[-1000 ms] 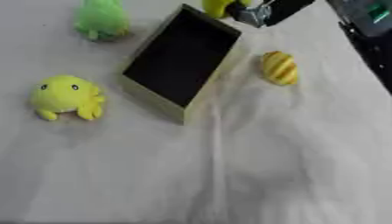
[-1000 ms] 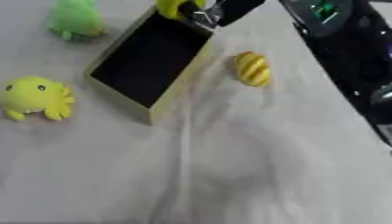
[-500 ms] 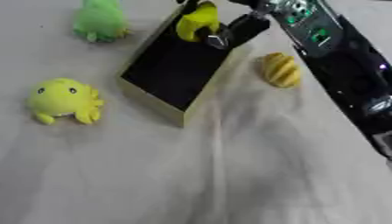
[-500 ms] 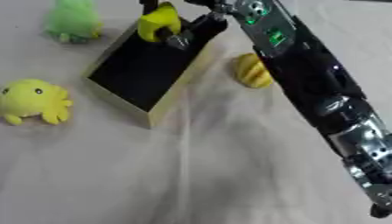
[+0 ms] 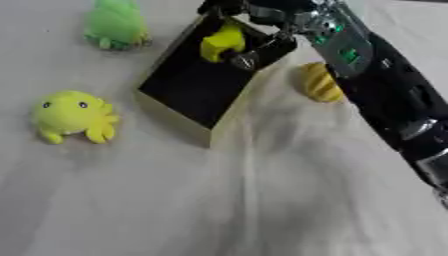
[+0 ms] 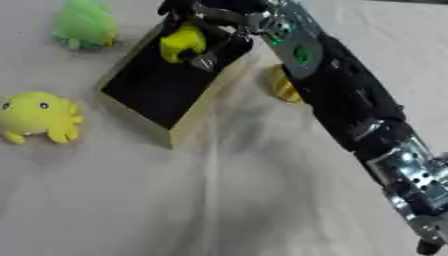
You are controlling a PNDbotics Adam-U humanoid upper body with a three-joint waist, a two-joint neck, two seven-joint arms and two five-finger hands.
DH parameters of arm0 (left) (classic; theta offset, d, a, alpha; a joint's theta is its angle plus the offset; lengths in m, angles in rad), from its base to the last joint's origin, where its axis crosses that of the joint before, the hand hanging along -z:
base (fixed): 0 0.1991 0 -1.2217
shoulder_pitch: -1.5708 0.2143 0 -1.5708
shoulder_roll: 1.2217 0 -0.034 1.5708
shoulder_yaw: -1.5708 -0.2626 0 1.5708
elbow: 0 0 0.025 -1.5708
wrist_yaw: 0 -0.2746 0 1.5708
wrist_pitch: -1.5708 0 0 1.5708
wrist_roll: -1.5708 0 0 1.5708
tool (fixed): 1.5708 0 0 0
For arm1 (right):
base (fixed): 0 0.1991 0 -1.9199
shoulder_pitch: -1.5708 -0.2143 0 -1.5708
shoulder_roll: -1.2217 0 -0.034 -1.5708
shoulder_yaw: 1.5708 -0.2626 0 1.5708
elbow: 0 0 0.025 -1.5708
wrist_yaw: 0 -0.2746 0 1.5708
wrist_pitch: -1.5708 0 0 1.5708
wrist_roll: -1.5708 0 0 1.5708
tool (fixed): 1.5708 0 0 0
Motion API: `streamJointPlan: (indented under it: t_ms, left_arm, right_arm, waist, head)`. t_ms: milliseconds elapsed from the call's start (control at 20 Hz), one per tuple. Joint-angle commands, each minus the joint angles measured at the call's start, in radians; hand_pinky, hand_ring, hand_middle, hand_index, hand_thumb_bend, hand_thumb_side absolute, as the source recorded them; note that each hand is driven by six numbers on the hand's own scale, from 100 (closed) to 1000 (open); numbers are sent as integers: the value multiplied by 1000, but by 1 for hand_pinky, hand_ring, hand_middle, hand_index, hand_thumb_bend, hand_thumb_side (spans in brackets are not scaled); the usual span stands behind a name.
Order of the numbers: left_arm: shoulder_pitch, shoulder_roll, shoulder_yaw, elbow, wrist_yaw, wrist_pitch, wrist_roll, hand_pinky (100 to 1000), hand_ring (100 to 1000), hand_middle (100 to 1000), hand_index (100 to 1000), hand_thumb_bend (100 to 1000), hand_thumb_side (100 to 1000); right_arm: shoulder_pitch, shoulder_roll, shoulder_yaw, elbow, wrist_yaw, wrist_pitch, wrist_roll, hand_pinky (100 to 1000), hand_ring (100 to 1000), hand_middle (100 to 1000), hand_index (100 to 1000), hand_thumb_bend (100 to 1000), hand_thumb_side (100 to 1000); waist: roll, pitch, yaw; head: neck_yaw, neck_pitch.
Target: Pick up objects on the table and place them in the box.
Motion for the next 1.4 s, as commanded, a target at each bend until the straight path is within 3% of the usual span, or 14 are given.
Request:
streamJointPlan:
  t_ms: [50,200,450,700,1050,1400]
  left_arm:
    - [-10,11,-1,-16,3,4,-4,679,675,649,818,393,503]
    - [-8,11,-1,-16,3,6,-5,679,675,649,818,392,504]
    - [-4,15,-2,-16,2,8,-6,679,675,649,818,391,504]
    - [9,27,2,-16,-3,11,-2,679,676,650,818,393,502]
    - [26,37,6,-16,-8,14,3,679,676,650,818,393,501]
    - [31,37,8,-16,-9,16,5,679,676,650,818,392,503]
  right_arm:
    - [-27,-11,-5,-2,48,-38,13,888,961,696,818,265,289]
    - [-28,-10,-7,3,77,-56,10,899,989,755,850,297,349]
    - [-24,-25,-23,-18,51,-49,-11,898,982,719,840,255,331]
    - [-3,-135,-48,-111,-60,-9,-34,892,975,713,845,248,323]
    - [139,-335,-70,-255,-207,38,-22,894,977,718,847,253,326]
    - [308,-436,-98,-321,-222,94,-13,909,996,742,856,285,368]
  waist:
    - [4,-25,-1]
    - [3,-25,-2]
    - [2,-28,-6]
    - [-1,-41,-19]
    - [-5,-56,-38]
    - [1,-59,-48]
  head:
    - [3,-10]
    - [4,-9]
    - [14,-3]
    - [30,14]
    - [51,24]
    - [61,29]
